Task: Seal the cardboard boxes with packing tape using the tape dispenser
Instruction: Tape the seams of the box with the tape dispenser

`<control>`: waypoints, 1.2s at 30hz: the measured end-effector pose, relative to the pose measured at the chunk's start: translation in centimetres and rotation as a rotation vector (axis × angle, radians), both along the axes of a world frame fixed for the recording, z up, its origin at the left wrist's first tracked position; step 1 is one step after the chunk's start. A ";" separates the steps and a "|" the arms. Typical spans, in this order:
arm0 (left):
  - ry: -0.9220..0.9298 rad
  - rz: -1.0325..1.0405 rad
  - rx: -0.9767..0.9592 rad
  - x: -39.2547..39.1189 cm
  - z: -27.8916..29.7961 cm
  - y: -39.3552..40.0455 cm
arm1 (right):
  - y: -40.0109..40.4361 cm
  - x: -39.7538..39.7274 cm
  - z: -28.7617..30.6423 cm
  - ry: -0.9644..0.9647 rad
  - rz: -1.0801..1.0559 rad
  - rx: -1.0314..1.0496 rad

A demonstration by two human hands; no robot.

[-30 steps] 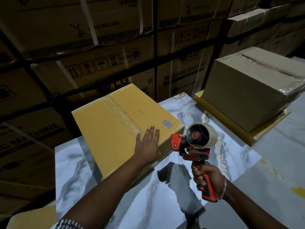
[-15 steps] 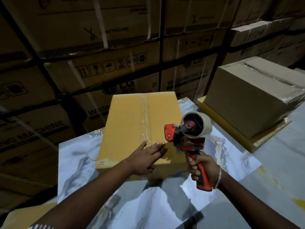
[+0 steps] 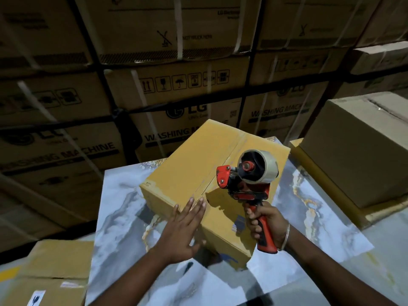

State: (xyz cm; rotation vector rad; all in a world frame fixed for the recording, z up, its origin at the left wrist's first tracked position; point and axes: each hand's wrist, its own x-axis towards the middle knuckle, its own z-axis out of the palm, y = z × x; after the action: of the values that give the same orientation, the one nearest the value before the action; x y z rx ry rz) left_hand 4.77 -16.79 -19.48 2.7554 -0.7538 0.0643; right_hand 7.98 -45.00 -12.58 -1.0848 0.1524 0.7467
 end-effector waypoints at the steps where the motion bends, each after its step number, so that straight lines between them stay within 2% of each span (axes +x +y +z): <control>1: 0.075 0.075 -0.110 -0.9 -0.1 -0.8 | 0.2 0.3 0.0 -0.003 0.019 -0.001; 5: 0.175 0.446 -0.536 -2.9 -0.3 -4.8 | 1.3 2.0 0.0 -0.022 0.108 -0.012; 9: 0.204 0.711 -0.945 -3.8 -0.5 -9.2 | 2.4 3.9 0.0 -0.042 0.208 -0.037; 13: 0.379 1.016 -1.339 -2.8 1.3 -13.2 | 2.7 5.2 -0.2 -0.057 0.321 -0.061; 17: 0.310 1.235 -1.346 -1.2 0.9 -14.8 | 2.1 5.9 -0.8 -0.023 0.427 -0.033; 22: 0.204 1.345 -1.422 -1.3 0.5 -14.1 | 1.5 6.3 -0.9 -0.007 0.509 -0.005; 33: 0.271 1.246 -1.330 -0.8 1.0 -11.0 | 2.3 6.1 -0.8 -0.040 0.620 -0.010; 36: 0.349 1.206 -1.293 -0.4 1.6 -9.6 | 3.0 6.1 -0.9 -0.058 0.637 -0.015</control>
State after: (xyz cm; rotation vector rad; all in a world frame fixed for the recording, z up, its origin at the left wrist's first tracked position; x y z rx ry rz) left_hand 4.37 -26.43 -17.86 1.4830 0.8457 0.2048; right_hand 14.12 -42.00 -13.50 -1.1777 -0.2522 1.2803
